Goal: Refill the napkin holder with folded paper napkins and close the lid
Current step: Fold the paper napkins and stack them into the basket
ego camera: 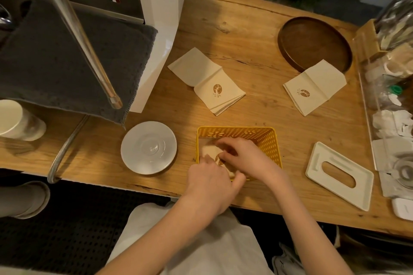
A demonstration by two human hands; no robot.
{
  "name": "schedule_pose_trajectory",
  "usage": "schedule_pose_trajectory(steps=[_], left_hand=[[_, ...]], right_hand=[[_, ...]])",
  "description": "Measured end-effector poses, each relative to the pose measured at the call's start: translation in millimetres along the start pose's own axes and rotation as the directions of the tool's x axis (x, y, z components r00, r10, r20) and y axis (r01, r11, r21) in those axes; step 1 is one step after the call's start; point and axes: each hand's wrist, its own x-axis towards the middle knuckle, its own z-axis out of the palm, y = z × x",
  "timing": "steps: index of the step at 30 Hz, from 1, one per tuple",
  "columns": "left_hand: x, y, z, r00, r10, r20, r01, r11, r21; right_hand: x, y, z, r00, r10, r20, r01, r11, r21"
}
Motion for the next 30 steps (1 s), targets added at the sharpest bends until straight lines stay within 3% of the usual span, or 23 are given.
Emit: schedule_pose_trajectory(steps=[4,7,11,14,21,26,30], left_hand=[[-4,-1,-1,0.998,0.052,0.047,-0.053,0.998,0.021],[-4,0,-1,1.000,-0.024,0.009,0.024,1.000,0.014],[-4,3,-6,0.960,-0.240,-0.146,0.197,0.946,-0.259],[-10,5,-18,0.915,-0.311,-0.259,0.216,0.916,-0.337],[2,14,-52,0.766,-0.434,-0.475,0.148,0.837,-0.526],[23,18,-54,0.778,-0.418,-0.469,0.054,0.788,-0.613],[39,31,-50,0.791,-0.380,-0.479,-0.019,0.768,-0.640]], right_hand=[[-2,4,-1,0.999,0.011,0.034,-0.010,1.000,-0.030],[-4,4,-1,0.999,-0.014,0.035,0.015,1.000,-0.025],[-11,9,-9,0.995,-0.092,-0.026,0.092,0.996,0.006],[-17,16,-24,0.986,-0.153,-0.074,0.156,0.987,0.037],[-32,40,-69,0.956,-0.199,-0.213,0.237,0.957,0.167],[-38,70,-87,0.918,-0.174,-0.356,0.271,0.932,0.241],[-37,105,-96,0.907,-0.095,-0.409,0.213,0.944,0.253]])
